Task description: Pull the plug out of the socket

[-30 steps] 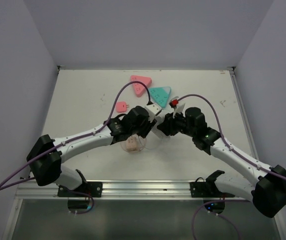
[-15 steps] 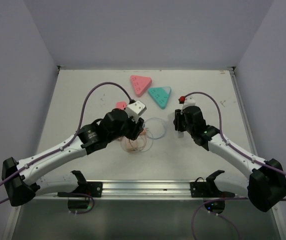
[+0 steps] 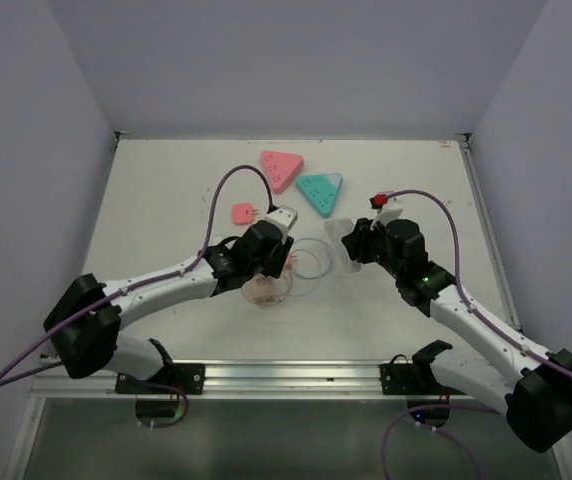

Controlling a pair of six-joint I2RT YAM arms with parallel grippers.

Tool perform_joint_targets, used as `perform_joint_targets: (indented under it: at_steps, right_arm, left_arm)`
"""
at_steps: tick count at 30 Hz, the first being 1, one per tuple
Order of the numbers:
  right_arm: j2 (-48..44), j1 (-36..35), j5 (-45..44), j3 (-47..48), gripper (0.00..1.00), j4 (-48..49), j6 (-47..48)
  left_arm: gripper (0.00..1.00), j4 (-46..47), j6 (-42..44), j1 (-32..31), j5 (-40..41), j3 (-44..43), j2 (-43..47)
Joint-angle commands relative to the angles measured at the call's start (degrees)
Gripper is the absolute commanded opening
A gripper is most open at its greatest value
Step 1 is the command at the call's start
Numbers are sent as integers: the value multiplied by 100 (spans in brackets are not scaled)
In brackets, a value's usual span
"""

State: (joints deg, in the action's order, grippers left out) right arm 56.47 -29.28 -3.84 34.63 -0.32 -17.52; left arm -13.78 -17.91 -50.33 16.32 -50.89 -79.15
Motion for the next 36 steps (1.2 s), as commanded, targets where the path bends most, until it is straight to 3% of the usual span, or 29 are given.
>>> perform_joint_targets:
  at_steps: [1, 5, 10, 18, 20, 23, 26, 31, 36]
  right_arm:
    - [-119, 54, 182, -106, 0, 576, -278]
    - [-127, 141, -12, -185, 0, 524, -418]
    - [-303, 527, -12, -334, 0, 585, -682]
    - [-119, 1468, 664, -510, 0, 743, -1324]
    - [-40, 1539, 700, -467, 0, 814, -1377]
    - [171, 1697, 823, -326, 0, 849, -1421]
    - [470, 1986, 963, -142, 0, 1015, -1508]
    - [1347, 2373, 1349, 210, 0, 1332, -1693]
    - [2393, 2593, 1701, 877, 0, 1657, -1781]
  left_arm:
    - [7, 1165, -204, 207, 241, -122, -450]
    - [17, 1562, -318, 488, 197, -123, -1039]
    - [42, 1809, -423, 585, 135, -9, -1111]
    - [72, 1704, -389, 603, 205, 62, -751]
    - [75, 1633, -389, 620, 223, 27, -637]
    - [82, 1431, -406, 647, 293, -69, -339]
    - [96, 836, -345, 656, 442, -306, 82]
    - [100, -141, -231, 813, 934, -1122, 768]
    - [100, -643, 24, 1402, 1198, -1423, 1481]
